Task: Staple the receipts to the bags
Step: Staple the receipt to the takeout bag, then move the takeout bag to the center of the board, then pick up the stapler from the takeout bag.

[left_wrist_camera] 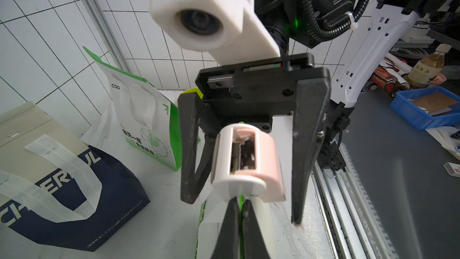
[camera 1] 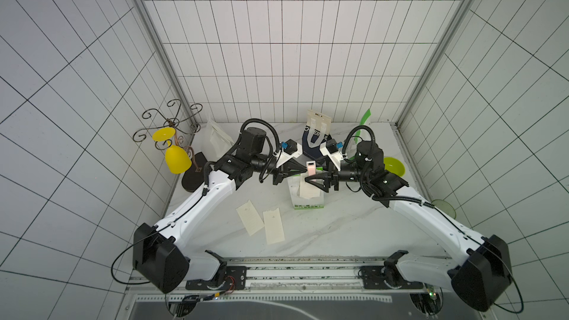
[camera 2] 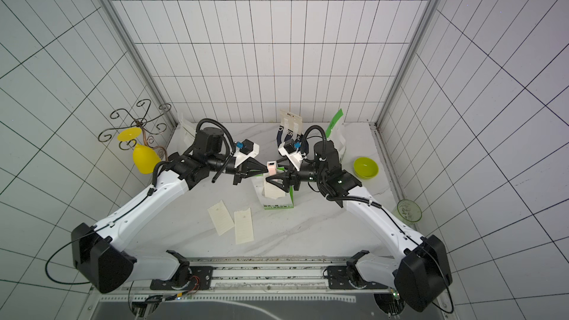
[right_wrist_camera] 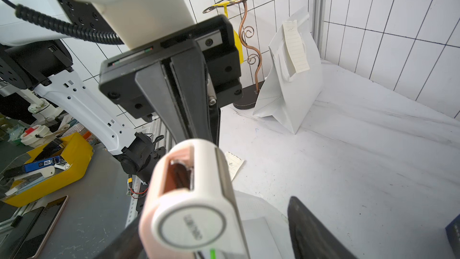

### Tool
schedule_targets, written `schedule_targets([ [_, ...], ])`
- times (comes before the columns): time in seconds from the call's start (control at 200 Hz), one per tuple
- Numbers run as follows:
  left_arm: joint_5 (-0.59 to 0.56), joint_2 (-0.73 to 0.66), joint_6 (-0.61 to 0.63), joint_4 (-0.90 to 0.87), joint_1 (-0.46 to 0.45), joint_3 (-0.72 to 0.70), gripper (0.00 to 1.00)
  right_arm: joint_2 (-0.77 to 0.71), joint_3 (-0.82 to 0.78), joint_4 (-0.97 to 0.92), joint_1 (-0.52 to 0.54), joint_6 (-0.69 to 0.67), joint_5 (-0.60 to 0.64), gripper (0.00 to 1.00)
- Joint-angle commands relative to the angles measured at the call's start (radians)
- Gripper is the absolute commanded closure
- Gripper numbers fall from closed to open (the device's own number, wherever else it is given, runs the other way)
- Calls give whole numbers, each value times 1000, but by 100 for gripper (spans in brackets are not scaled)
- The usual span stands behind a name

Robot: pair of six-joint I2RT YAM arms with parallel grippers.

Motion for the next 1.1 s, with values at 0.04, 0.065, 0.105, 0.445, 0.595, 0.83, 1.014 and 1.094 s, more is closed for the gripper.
schedule_targets([
  [0.04,27,-7,30,-1,-5,36,100,15,111,7,-7,-35,-57,33],
  [0.065,32,-4,27,1,-6,36,100,18,109,6,-5,-36,-63,34],
  [0.105,40,-5,26,1,-6,35,100,20,105,8,-6,-38,-72,38],
  [0.445,85,-4,12,15,-6,33,100,30,80,57,-7,-27,-72,100],
  [0.595,77,-4,-7,33,-9,28,100,18,57,118,-7,3,-46,100],
  [0.83,-157,-25,-183,211,-21,-23,100,-69,12,192,-7,79,191,27],
  [1.014,-383,-32,-295,273,-86,-28,100,-181,-38,281,24,125,475,27],
  [1.094,-456,-30,-324,268,-102,-16,100,-172,-11,244,87,80,612,30],
])
